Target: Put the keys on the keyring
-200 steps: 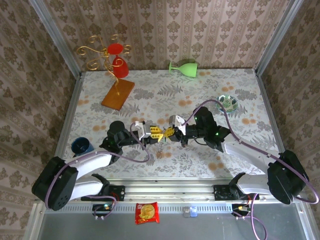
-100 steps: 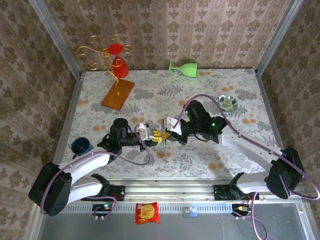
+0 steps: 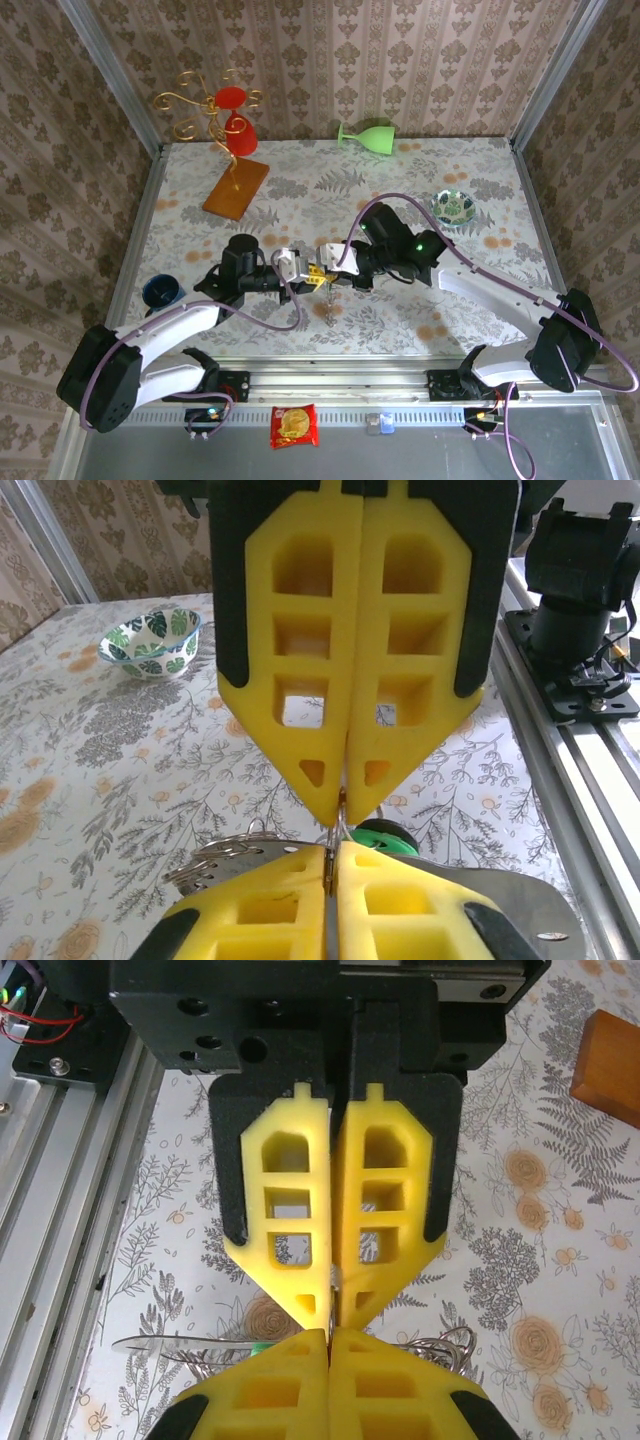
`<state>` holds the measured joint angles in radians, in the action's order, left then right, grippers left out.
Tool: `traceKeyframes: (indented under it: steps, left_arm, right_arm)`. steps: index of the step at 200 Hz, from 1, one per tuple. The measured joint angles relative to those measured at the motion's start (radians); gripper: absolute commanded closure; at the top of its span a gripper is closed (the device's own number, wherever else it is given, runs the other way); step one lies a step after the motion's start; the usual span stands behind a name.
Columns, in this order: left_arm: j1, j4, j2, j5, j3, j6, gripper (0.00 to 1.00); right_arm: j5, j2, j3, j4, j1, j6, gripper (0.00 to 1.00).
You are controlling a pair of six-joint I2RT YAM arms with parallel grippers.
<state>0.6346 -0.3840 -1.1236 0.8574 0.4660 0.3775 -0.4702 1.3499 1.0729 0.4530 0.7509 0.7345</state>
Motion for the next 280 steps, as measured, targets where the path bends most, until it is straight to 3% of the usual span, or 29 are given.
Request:
traceKeyframes:
  steps: [7,21,32,71,131,230,280]
  left_arm:
    - [0.0,0.003,0.0,0.002,0.0,0.005,1.0]
    - [0.0,0.007,0.0,0.005,0.0,0.012,1.0]
    - [0.0,0.006,0.001,0.003,0.0,0.012,1.0]
    - [0.0,-0.165,-0.006,0.003,-0.05,-0.085,1.0]
    - [-0.001,-0.374,-0.054,0.011,-0.101,-0.209,1.0]
    - [-0.001,-0.393,-0.047,-0.008,-0.108,-0.22,1.0]
    - [-0.001,-0.393,-0.037,-0.024,-0.108,-0.208,1.0]
  right_arm:
    - [0.0,0.0,0.0,0.0,0.0,-0.001,0.99]
    - [-0.002,0.0,0.0,-0.002,0.0,-0.012,0.79]
    - [-0.021,-0.006,-0.016,-0.036,-0.014,-0.045,0.75]
    - [-0.117,-0.103,-0.193,-0.268,-0.109,-0.233,0.73]
    - [-0.16,-0.109,-0.252,-0.421,-0.113,-0.349,0.74]
    - [-0.109,-0.183,-0.277,-0.4,-0.127,-0.377,0.71]
    - [-0.141,-0.202,-0.277,-0.357,-0.106,-0.515,0.69]
